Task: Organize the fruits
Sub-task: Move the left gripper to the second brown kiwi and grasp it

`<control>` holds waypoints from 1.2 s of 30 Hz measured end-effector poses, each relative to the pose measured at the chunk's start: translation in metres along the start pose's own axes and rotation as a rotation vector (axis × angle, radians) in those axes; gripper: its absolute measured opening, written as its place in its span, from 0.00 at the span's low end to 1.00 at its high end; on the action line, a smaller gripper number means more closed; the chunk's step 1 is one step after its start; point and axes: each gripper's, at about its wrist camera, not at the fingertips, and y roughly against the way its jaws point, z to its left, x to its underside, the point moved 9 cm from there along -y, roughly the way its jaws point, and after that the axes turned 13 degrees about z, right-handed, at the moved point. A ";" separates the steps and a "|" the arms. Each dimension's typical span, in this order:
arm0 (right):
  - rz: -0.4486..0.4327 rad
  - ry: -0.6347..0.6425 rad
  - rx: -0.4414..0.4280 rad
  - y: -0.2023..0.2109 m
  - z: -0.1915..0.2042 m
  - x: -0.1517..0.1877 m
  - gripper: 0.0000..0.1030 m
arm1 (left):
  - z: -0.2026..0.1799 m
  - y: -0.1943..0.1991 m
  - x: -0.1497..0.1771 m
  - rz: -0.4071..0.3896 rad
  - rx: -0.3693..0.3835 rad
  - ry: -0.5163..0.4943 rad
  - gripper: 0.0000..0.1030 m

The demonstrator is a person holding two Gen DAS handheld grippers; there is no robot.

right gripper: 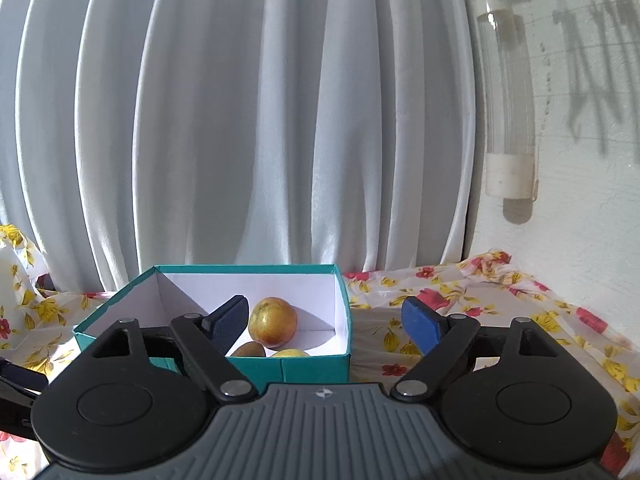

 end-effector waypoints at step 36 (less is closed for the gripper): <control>0.094 0.011 -0.030 0.046 -0.008 0.076 0.89 | -0.052 -0.040 0.075 0.028 0.073 -0.051 0.73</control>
